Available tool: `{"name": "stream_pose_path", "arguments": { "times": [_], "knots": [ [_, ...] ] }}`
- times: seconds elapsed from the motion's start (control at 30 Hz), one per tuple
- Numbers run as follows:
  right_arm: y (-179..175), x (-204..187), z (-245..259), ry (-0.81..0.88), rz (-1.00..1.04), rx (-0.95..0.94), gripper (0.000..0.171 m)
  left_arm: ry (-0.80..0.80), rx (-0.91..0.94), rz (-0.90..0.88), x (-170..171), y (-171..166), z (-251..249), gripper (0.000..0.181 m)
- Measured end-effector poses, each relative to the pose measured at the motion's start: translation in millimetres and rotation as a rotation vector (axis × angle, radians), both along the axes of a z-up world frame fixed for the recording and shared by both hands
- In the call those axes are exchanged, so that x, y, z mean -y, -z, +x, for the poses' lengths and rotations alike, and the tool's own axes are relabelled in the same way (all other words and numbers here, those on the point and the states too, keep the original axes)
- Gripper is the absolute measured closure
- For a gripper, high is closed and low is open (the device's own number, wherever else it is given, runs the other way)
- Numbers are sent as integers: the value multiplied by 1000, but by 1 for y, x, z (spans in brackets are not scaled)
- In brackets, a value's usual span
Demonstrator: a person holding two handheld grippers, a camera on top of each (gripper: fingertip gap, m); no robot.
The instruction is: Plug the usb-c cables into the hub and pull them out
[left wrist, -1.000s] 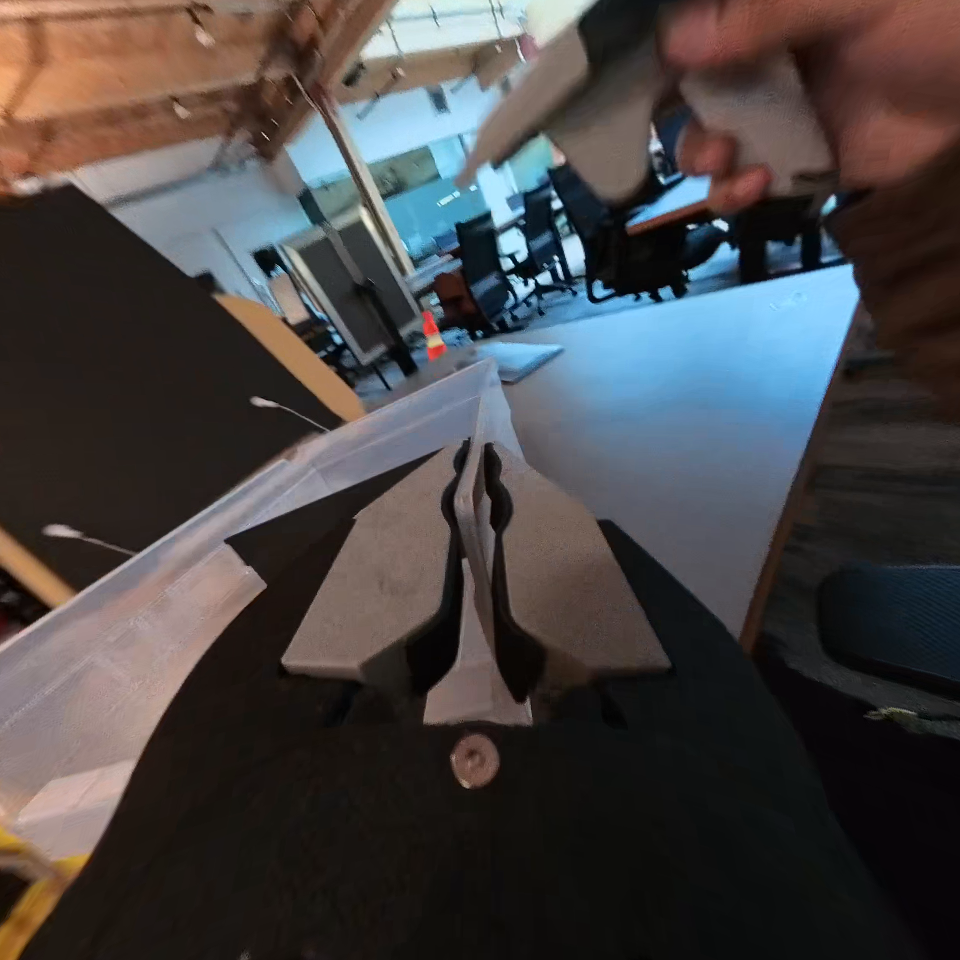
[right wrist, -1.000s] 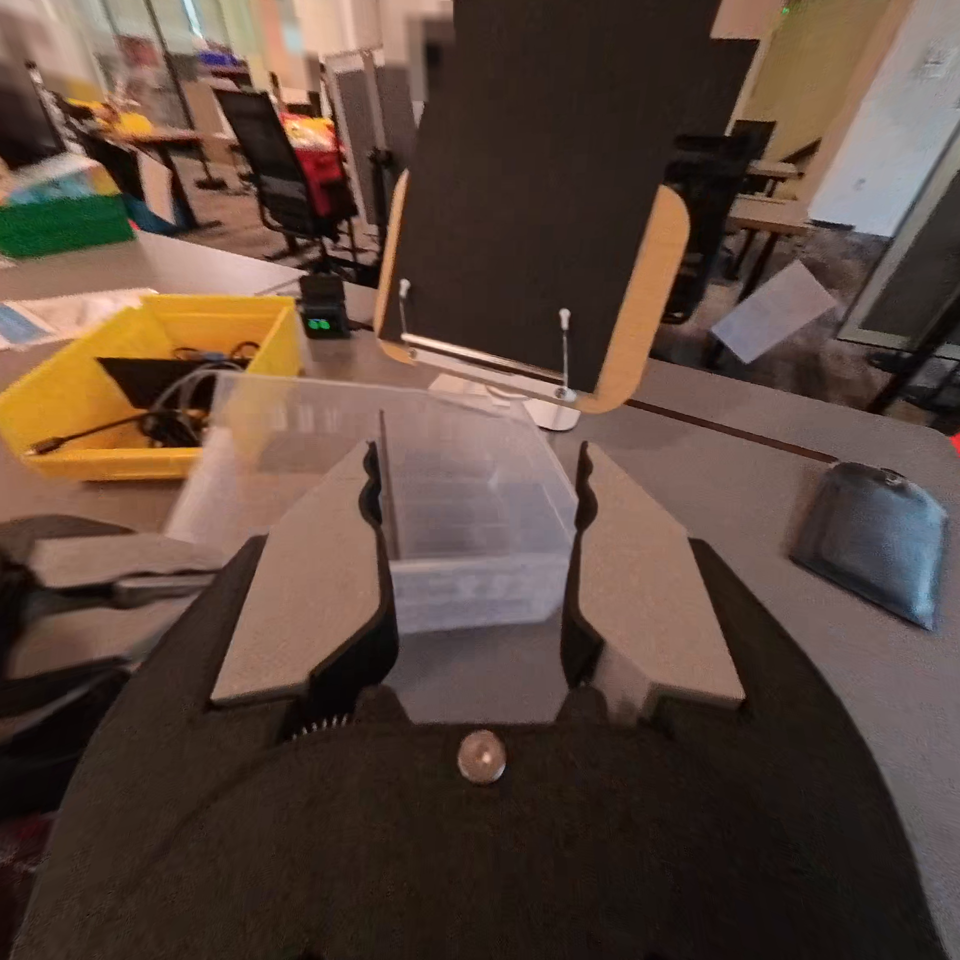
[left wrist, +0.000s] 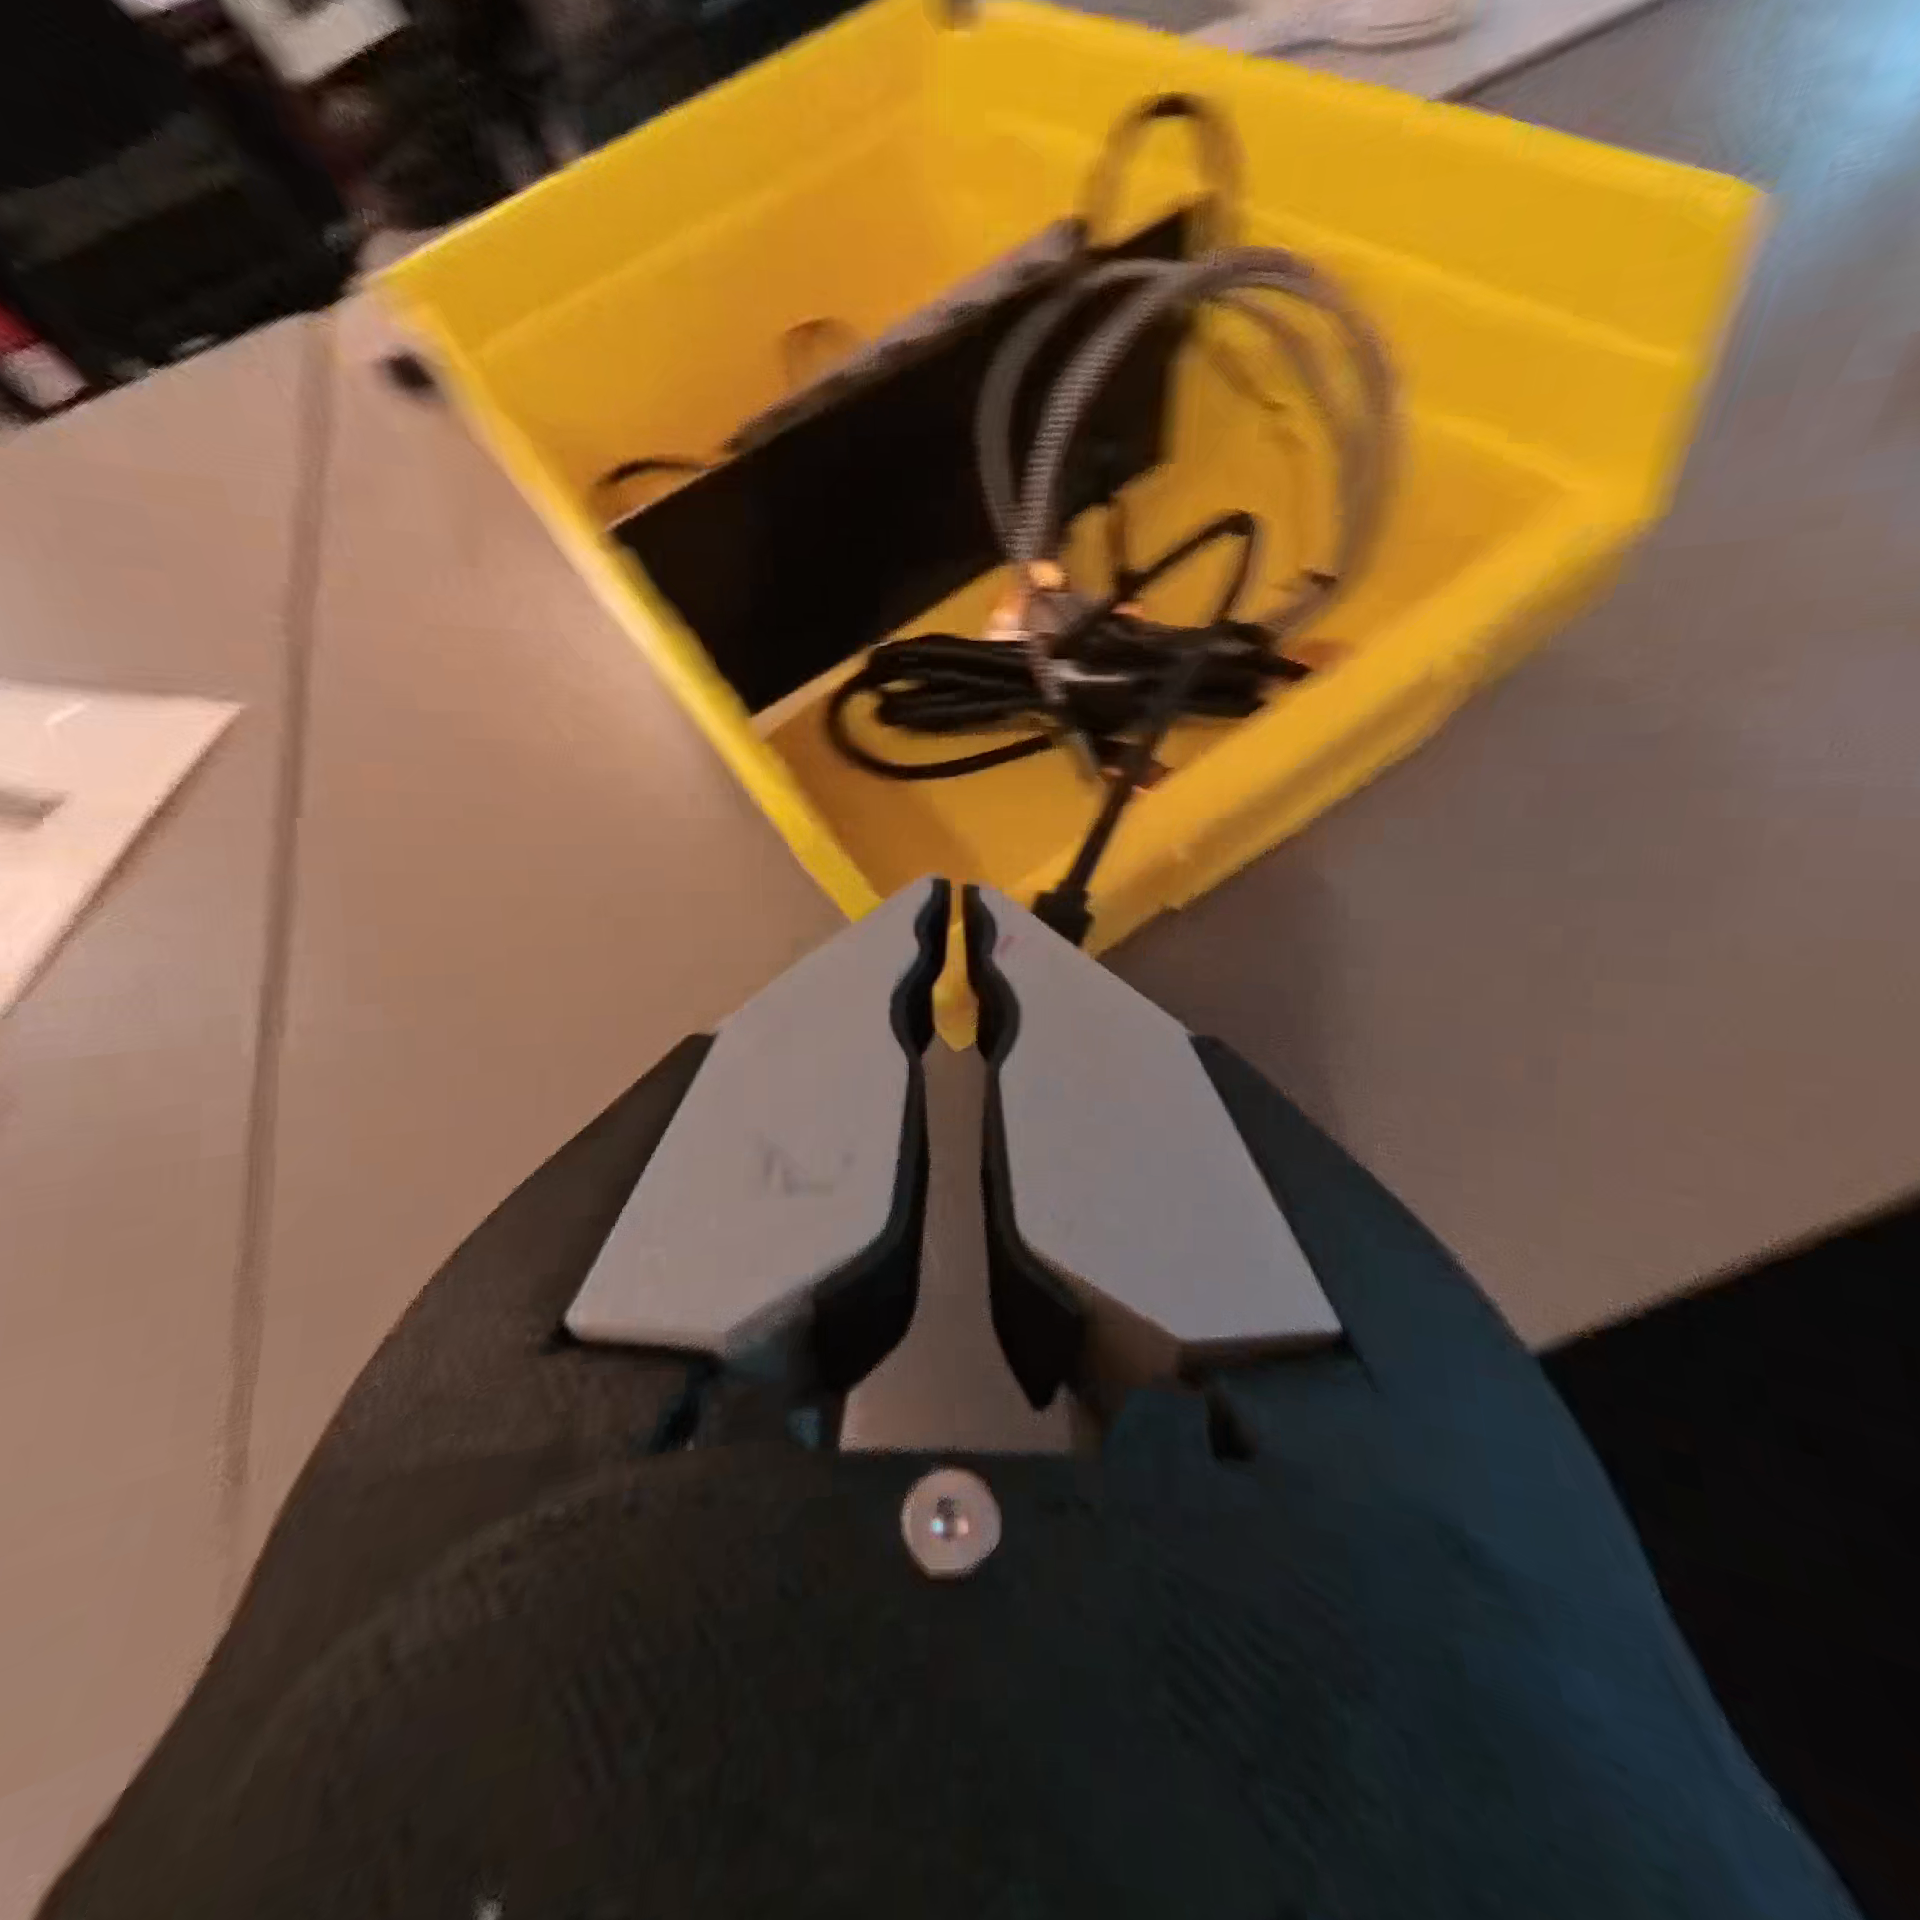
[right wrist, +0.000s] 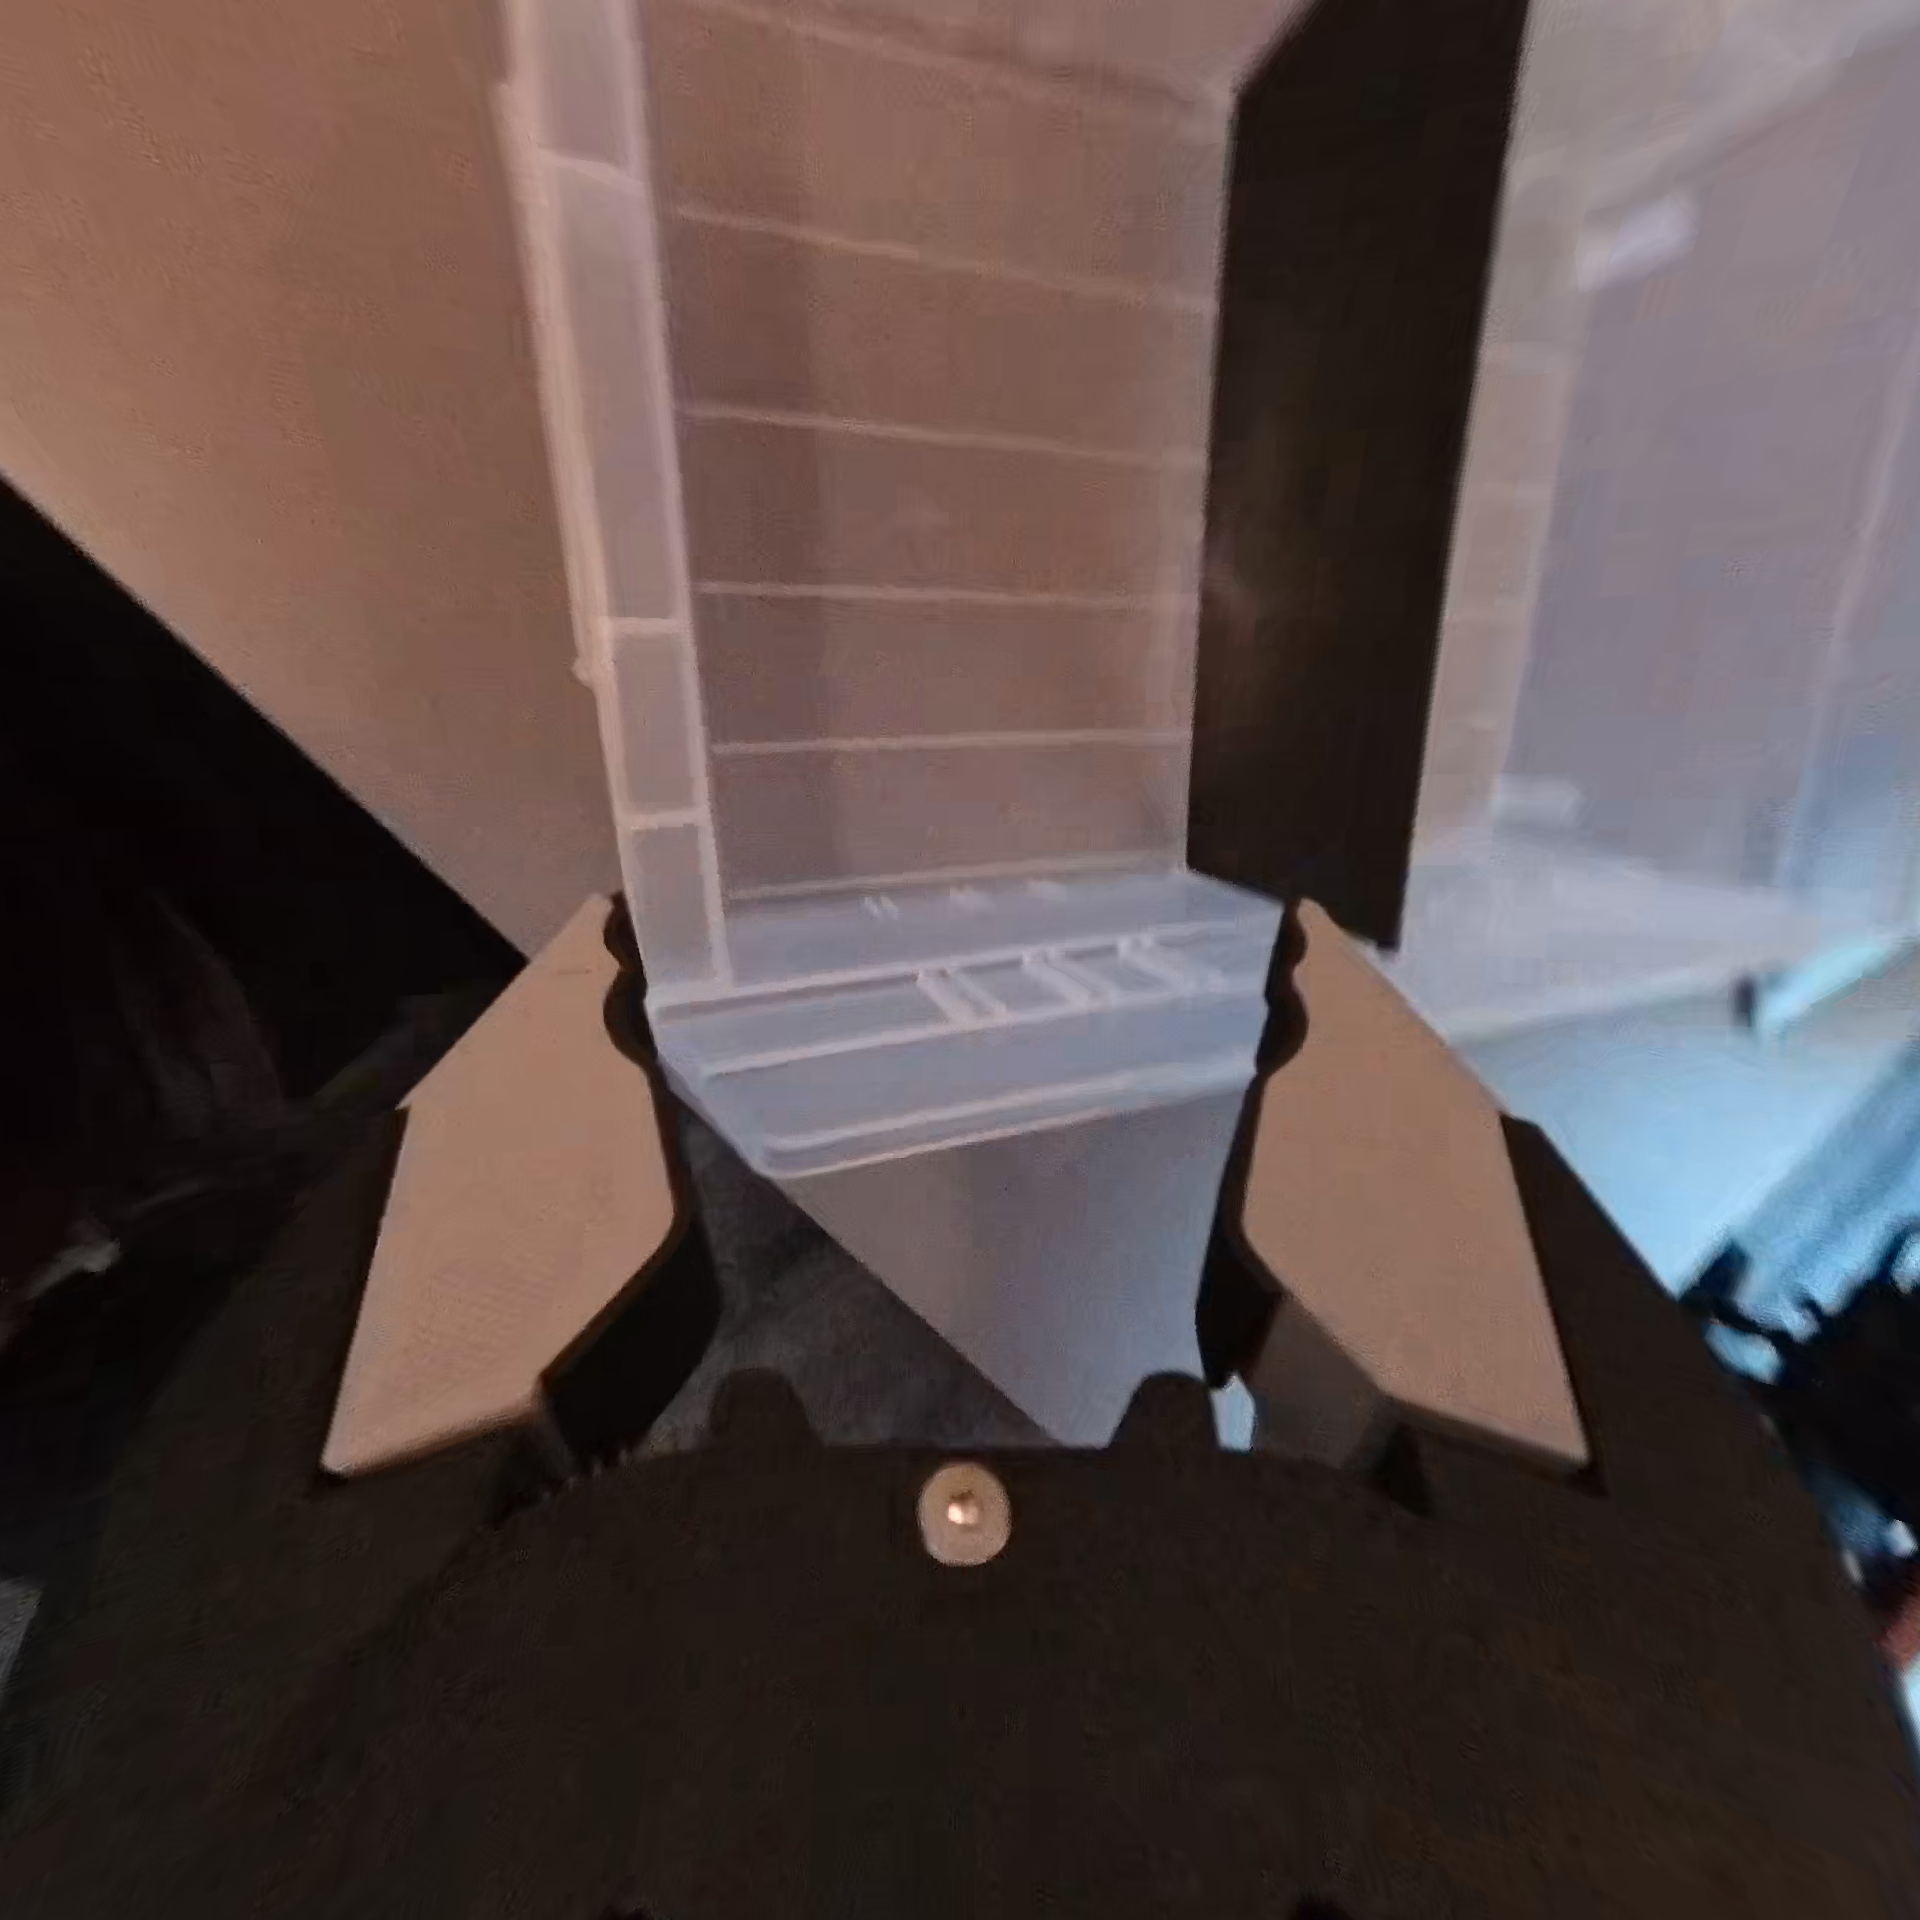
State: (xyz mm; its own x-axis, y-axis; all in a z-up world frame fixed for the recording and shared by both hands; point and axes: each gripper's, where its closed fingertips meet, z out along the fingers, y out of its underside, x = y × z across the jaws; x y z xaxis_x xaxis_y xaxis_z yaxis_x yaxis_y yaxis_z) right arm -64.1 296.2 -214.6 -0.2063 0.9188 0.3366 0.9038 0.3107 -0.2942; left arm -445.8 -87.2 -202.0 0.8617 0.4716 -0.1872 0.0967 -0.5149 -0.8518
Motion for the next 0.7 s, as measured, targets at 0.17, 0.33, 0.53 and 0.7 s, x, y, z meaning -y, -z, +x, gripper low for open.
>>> {"name": "stream_pose_path", "arguments": {
  "times": [0.17,0.33,0.53,0.7],
  "knots": [
    [-30,-77,63,223,234,-39,76,-216,33,104,60,-16,-42,131],
    [-55,-64,54,262,94,-343,76,-20,-15,146,7,-30,11,117],
    [-49,28,-22,10,-406,-587,66,55,21,153,-75,-12,22,136],
    [-19,14,-58,133,-430,-643,69,-67,-7,186,-75,-4,5,179]
  ]
}}
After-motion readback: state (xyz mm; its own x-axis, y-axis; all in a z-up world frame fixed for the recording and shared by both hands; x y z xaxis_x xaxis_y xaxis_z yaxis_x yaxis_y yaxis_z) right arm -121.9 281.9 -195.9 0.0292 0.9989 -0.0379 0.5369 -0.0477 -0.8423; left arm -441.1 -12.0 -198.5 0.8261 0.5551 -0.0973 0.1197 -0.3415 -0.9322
